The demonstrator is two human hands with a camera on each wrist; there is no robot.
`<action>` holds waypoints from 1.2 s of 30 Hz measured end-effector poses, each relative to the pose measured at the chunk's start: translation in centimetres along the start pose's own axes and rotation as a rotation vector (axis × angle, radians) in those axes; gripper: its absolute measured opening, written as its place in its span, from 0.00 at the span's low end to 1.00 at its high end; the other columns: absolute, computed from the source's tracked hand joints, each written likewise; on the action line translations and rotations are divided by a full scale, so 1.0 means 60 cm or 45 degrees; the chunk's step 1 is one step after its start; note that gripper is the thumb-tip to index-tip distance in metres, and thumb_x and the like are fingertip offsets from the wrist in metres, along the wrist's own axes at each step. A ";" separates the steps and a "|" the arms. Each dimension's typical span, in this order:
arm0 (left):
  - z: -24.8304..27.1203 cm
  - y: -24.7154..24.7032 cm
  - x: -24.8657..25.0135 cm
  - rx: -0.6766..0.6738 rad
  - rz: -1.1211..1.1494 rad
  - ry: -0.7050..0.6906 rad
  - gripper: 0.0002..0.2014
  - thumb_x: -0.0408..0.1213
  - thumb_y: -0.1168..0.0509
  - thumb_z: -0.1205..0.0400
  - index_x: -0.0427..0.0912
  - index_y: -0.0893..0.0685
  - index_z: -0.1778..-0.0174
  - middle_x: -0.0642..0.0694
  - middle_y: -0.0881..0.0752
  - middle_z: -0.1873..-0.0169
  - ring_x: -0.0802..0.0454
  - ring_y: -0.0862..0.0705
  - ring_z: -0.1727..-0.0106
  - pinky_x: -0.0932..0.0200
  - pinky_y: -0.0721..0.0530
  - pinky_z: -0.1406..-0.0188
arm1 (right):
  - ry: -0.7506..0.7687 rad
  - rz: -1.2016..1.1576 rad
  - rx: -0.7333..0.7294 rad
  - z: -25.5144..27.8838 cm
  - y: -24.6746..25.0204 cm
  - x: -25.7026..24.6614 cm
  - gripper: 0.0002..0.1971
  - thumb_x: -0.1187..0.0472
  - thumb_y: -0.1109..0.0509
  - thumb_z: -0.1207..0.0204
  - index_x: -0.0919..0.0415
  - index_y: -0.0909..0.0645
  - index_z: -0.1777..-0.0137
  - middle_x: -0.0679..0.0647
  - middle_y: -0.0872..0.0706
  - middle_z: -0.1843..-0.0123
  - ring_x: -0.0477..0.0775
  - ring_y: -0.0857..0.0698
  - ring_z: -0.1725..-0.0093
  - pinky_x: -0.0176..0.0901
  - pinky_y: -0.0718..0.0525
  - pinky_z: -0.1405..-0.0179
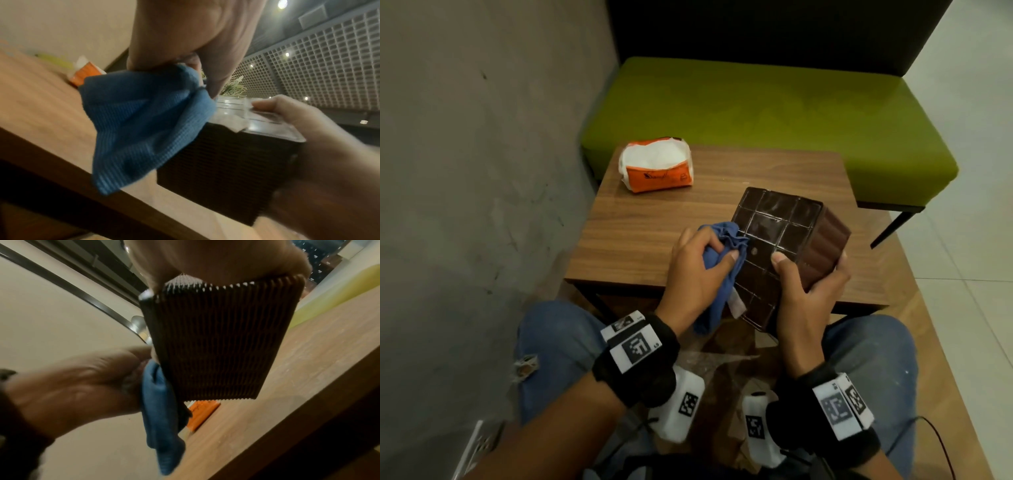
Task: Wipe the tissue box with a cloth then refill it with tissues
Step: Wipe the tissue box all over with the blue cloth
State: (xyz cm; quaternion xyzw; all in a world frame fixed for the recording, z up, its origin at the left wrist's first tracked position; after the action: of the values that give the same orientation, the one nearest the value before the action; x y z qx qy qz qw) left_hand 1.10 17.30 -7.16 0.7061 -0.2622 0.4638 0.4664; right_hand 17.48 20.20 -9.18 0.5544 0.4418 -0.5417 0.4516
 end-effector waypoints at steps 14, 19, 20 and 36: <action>0.023 -0.013 0.033 -0.096 0.096 -0.117 0.15 0.31 0.29 0.25 0.51 0.28 0.68 0.50 0.23 0.59 0.65 0.24 0.56 0.77 0.28 0.54 | 0.007 -0.013 -0.011 0.004 -0.004 -0.001 0.52 0.39 0.25 0.43 0.57 0.42 0.20 0.59 0.29 0.30 0.60 0.24 0.31 0.63 0.21 0.33; -0.010 0.011 -0.013 0.032 0.014 0.006 0.16 0.32 0.28 0.26 0.52 0.28 0.70 0.56 0.25 0.62 0.66 0.26 0.59 0.72 0.31 0.60 | -0.026 0.007 -0.027 0.017 -0.002 0.005 0.54 0.39 0.23 0.45 0.54 0.43 0.20 0.58 0.30 0.30 0.58 0.23 0.32 0.62 0.19 0.35; -0.005 0.006 -0.008 0.034 0.031 -0.002 0.15 0.32 0.28 0.26 0.51 0.28 0.69 0.56 0.26 0.62 0.66 0.26 0.59 0.72 0.31 0.60 | -0.034 0.001 -0.016 0.015 -0.003 0.005 0.54 0.38 0.24 0.45 0.54 0.44 0.20 0.58 0.29 0.30 0.59 0.24 0.32 0.63 0.19 0.35; 0.027 0.070 -0.067 0.185 1.109 0.626 0.20 0.36 0.42 0.15 0.30 0.30 0.29 0.36 0.23 0.35 0.36 0.23 0.32 0.69 0.23 0.40 | -0.500 -0.333 -0.720 -0.046 -0.012 -0.035 0.23 0.51 0.32 0.23 0.62 0.22 0.32 0.65 0.11 0.41 0.62 0.10 0.47 0.54 0.09 0.52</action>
State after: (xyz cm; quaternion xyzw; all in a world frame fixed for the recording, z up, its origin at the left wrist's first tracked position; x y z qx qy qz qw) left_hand -3.35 13.77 -9.24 0.4317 -0.3820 0.7850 0.2270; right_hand 17.29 23.03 -7.10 0.2321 0.5461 -0.5475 0.5900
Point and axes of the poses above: each hand's wrist, its own z-axis away from the middle knuckle, its own y-axis out of the back of the hand, x = y × z, the point moved 5 cm from there along -z, towards the middle knuckle
